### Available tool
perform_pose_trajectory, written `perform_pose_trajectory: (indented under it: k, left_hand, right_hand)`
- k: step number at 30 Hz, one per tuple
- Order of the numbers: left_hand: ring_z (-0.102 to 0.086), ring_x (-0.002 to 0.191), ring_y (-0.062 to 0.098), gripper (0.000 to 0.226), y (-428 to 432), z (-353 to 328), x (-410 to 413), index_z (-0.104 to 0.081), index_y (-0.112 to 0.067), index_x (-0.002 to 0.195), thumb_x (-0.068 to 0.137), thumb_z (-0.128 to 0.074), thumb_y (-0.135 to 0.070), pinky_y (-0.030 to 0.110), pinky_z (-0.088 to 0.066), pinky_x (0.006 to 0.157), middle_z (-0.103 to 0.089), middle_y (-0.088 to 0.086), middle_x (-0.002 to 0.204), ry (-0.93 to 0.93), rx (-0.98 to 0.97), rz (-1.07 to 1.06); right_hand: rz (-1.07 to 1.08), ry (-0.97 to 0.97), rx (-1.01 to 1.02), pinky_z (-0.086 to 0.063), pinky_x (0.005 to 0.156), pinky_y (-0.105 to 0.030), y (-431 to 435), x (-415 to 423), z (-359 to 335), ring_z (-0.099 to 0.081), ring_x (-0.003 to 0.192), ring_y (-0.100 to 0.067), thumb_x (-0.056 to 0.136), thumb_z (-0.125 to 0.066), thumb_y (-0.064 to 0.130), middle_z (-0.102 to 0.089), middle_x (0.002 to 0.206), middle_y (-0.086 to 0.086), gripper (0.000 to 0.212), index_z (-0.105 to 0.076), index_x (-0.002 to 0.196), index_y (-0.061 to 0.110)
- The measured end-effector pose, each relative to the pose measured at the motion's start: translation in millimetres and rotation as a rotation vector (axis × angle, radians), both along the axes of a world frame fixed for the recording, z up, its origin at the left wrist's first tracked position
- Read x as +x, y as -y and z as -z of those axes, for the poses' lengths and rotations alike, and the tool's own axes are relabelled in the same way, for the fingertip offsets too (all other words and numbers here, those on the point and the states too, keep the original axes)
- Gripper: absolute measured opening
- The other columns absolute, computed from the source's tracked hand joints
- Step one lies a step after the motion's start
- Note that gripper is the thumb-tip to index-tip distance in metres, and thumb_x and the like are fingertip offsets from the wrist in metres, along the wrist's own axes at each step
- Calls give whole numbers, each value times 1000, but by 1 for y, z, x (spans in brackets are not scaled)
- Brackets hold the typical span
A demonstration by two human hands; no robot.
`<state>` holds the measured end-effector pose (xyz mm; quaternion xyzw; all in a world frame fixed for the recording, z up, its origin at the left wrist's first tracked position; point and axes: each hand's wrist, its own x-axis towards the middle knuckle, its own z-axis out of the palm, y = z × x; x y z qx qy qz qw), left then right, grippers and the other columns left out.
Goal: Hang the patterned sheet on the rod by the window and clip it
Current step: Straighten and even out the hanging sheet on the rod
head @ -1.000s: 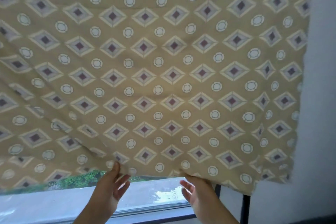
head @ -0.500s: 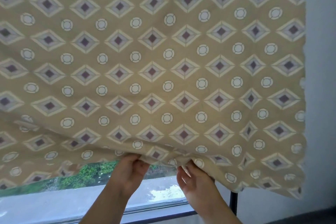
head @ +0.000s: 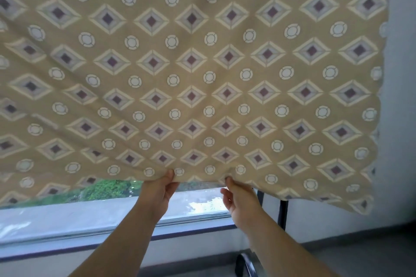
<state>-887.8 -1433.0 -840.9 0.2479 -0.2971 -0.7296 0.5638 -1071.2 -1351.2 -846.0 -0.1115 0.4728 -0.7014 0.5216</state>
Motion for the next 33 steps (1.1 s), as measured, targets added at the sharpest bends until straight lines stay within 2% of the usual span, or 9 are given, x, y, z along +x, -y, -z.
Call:
perform_pose_trajectory:
  k: [7,12,15,18,21,23,26,30,33]
  left_hand:
    - [-74,75,21,18,-27,-17,-38,-63,-4,107,91,-58,-11,33,-61,61,-75,12,91,-131,214,163]
    - [-63,98,30,37,-83,-26,-95,-67,-8,112,81,-67,-30,45,-51,89,-71,13,103,147,130,435]
    - [-64,93,29,29,-96,-44,-113,-66,-6,109,83,-65,-18,45,-52,83,-74,12,96,188,59,413]
    - [-65,95,31,28,-93,-64,-117,-63,-3,113,86,-62,-9,43,-60,70,-72,17,105,133,89,418]
    - [-69,90,32,23,-89,-86,-117,-63,-2,111,90,-58,-9,49,-60,70,-71,20,105,158,49,447]
    - [-72,71,29,17,-85,-104,-117,-63,-2,104,92,-55,-10,45,-61,55,-73,19,90,171,35,413]
    - [-72,71,29,20,-65,-126,-112,-64,-5,103,96,-50,-18,45,-60,53,-72,17,95,88,31,311]
    - [-70,70,22,15,-45,-128,-108,-64,-10,100,96,-52,-17,37,-60,53,-73,9,85,54,10,208]
    - [-66,73,23,14,-43,-106,-114,-61,-7,99,99,-48,-13,34,-57,45,-72,9,76,158,48,167]
  right_hand:
    - [-107,45,-26,-51,47,-24,-37,-32,-14,-60,76,-23,86,-65,-6,-68,86,-8,23,-67,107,4]
    - [-559,-230,37,-53,69,-33,-106,-65,-26,-66,87,-28,76,-80,11,-67,101,-17,54,-60,125,0]
    - [-715,-285,137,-53,77,-33,-142,-101,-39,-66,88,-27,70,-84,17,-68,99,-17,52,-67,117,5]
    - [-496,-234,134,-55,67,-33,-149,-127,-45,-65,81,-27,83,-73,27,-66,104,-18,39,-63,109,0]
    - [-112,47,-64,-55,57,-33,-131,-143,-42,-61,81,-29,86,-69,37,-56,123,-23,48,-51,118,7]
    - [80,195,-307,-58,56,-28,-121,-153,-48,-67,79,-24,91,-62,37,-69,111,-14,36,-56,120,15]
    - [220,388,-550,-56,72,-32,-117,-182,-62,-72,78,-23,98,-45,46,-74,96,-11,43,-59,118,11]
    - [284,336,-572,-60,57,-32,-119,-222,-74,-74,71,-23,99,-43,38,-75,87,-15,37,-62,102,6]
    - [359,213,-557,-61,62,-38,-119,-243,-74,-74,75,-21,97,-47,17,-72,101,-15,28,-73,89,6]
